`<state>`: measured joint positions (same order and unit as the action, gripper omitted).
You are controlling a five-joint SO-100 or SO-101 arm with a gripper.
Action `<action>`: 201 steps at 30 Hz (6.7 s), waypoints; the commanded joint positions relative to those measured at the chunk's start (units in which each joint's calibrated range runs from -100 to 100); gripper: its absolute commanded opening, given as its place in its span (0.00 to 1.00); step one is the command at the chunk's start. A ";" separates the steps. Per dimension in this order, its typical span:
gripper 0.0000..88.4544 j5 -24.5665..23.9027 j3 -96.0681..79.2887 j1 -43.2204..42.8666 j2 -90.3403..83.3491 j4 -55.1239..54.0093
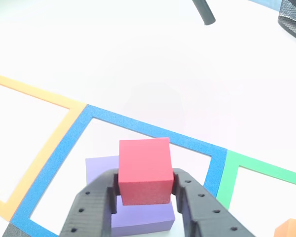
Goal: Tower of hanoi
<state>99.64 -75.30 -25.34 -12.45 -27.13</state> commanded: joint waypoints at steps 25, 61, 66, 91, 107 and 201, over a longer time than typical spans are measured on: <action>0.05 0.36 7.30 -1.03 19.03 -16.36; 0.21 0.36 3.30 1.56 7.33 -12.63; 0.10 0.36 3.66 3.57 -11.08 9.07; 0.01 0.36 61.12 31.09 -43.46 111.82; 0.02 0.36 84.94 36.75 -36.84 126.96; 0.35 0.36 -4.79 38.86 15.16 -27.61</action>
<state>99.64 -81.85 13.63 2.41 -52.68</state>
